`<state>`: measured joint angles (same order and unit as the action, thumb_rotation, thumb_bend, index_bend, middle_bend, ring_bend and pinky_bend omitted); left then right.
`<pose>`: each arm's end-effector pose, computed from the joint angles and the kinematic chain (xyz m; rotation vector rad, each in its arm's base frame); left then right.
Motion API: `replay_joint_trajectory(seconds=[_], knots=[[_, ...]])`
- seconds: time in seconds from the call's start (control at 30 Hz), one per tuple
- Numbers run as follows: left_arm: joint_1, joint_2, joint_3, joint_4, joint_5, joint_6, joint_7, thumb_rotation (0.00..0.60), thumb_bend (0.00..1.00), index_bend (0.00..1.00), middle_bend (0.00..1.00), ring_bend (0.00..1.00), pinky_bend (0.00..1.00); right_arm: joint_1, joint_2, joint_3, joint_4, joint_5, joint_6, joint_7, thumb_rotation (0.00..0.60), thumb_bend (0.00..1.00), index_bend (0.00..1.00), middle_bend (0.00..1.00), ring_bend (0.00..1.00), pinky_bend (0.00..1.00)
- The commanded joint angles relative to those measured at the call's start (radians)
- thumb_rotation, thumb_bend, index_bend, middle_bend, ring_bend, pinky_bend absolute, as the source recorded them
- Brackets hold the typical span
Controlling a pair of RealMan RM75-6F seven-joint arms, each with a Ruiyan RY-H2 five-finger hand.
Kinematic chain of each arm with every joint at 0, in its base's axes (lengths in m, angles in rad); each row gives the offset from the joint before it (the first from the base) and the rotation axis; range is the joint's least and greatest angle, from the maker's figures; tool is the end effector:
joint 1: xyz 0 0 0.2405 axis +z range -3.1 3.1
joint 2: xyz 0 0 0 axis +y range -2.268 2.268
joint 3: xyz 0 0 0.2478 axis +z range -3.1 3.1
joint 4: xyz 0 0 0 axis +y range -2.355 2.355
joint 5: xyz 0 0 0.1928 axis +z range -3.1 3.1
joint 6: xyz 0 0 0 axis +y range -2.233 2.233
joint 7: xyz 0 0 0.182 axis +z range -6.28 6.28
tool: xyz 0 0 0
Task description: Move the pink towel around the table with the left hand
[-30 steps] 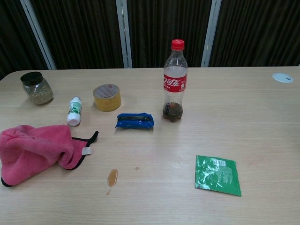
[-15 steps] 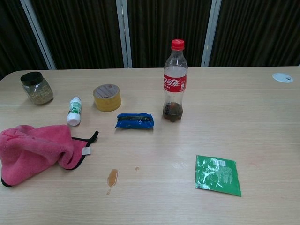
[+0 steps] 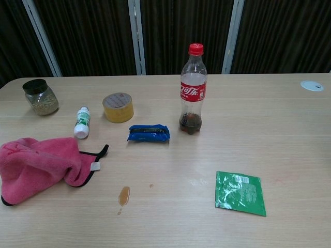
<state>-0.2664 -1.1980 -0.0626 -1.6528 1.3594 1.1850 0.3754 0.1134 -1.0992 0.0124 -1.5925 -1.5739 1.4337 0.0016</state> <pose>-0.2761 0.2630 0.1007 -1.6705 -0.8426 -0.6261 -0.2912 -0.2173 0.1588 1.5231 -0.8897 0.8765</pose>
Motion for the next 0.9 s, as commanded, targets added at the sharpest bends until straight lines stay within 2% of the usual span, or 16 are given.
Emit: replay_joint_trajectory(seconds=[0.03, 0.4, 0.53, 0.73, 0.9], knots=[[-0.047, -0.075, -0.010, 0.028, -0.066, -0.056, 0.091, 0.600, 0.04, 0.19, 0.05, 0.04, 0.20, 0.001, 0.000, 0.001, 0.000, 0.003, -0.004, 0.003, 0.600, 0.00, 0.00, 0.00, 0.00, 0.00], [-0.139, -0.230, -0.042, 0.112, -0.208, -0.130, 0.222, 0.600, 0.04, 0.21, 0.06, 0.05, 0.21, 0.014, -0.003, 0.004, 0.006, 0.012, -0.026, 0.018, 0.600, 0.00, 0.00, 0.00, 0.00, 0.00], [-0.162, -0.265, -0.042, 0.138, -0.240, -0.141, 0.249, 0.600, 0.09, 0.25, 0.12, 0.08, 0.23, 0.019, -0.006, 0.007, 0.010, 0.022, -0.038, 0.028, 0.600, 0.00, 0.00, 0.00, 0.00, 0.00], [-0.177, -0.305, -0.032, 0.183, -0.258, -0.149, 0.237, 0.600, 0.24, 0.47, 0.29, 0.22, 0.35, 0.027, -0.009, 0.012, 0.013, 0.035, -0.054, 0.033, 0.600, 0.00, 0.00, 0.00, 0.00, 0.00], [-0.175, -0.328, -0.024, 0.211, -0.229, -0.126, 0.196, 0.600, 0.50, 0.66, 0.47, 0.39, 0.48, 0.026, -0.009, 0.012, 0.012, 0.038, -0.052, 0.033, 0.600, 0.00, 0.00, 0.00, 0.00, 0.00]])
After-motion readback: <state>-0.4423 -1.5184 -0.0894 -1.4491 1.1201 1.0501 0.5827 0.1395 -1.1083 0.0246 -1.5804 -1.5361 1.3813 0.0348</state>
